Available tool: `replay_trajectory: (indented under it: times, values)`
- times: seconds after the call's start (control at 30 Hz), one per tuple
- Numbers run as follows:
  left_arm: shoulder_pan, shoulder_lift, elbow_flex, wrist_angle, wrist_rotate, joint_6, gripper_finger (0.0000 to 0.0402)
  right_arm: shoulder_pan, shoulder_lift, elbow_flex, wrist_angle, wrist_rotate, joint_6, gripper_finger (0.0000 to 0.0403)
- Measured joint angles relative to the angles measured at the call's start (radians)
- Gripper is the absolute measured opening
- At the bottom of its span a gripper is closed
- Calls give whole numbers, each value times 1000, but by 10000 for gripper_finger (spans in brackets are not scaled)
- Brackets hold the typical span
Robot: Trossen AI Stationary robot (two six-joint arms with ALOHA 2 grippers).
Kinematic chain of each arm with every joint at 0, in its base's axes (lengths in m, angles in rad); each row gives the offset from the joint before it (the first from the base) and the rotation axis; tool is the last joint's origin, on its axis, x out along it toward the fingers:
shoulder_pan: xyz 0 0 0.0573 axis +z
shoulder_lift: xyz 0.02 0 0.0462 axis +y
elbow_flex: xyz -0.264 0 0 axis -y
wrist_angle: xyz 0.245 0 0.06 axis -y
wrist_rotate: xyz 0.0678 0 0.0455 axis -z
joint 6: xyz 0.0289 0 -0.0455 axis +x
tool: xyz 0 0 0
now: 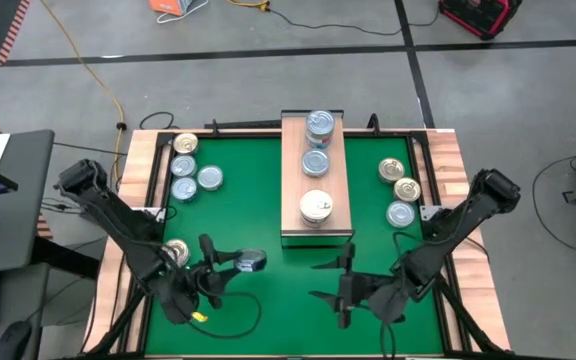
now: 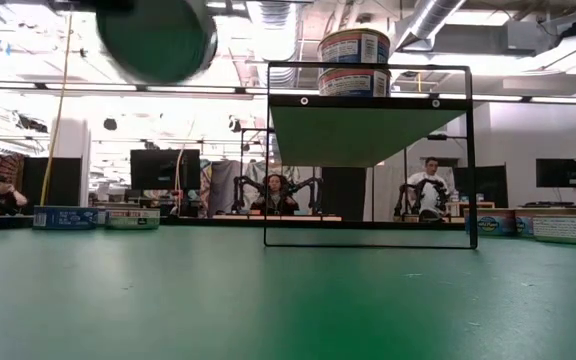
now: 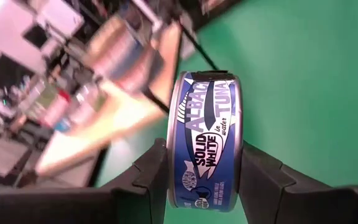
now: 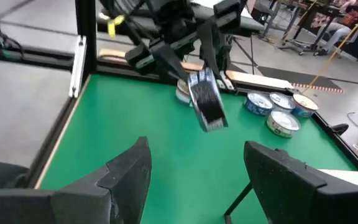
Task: Stack canned seafood by type on shelf
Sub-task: Stack the blue tuna can on top of the green tuna can on the shelf
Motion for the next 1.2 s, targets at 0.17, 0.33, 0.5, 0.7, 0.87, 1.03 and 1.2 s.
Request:
replay_trajectory:
  times: [0.17, 0.33, 0.5, 0.7, 0.87, 1.03, 1.2]
  values:
    - [56, -110, 0, 145, 0, 312, 140, 6, -67, -14, -34, 6, 37, 286]
    - [195, -182, 0, 248, 25, 691, 140, -13, -180, -77, -64, 8, 64, 286]
    - [413, -210, 1, 347, 215, 893, 140, -69, -338, -170, -71, -2, 72, 286]
    - [673, -210, 1, 526, 463, 1102, 140, -183, -477, -289, -74, -44, 101, 286]
    - [900, -208, 1, 615, 720, 1251, 140, -308, -555, -354, -76, -34, 85, 286]
    - [1102, -146, 1, 770, 964, 1426, 151, -439, -607, -365, -74, -22, 35, 286]
    - [1223, -12, 2, 916, 1162, 1523, 150, -492, -629, -365, -82, -23, 31, 286]
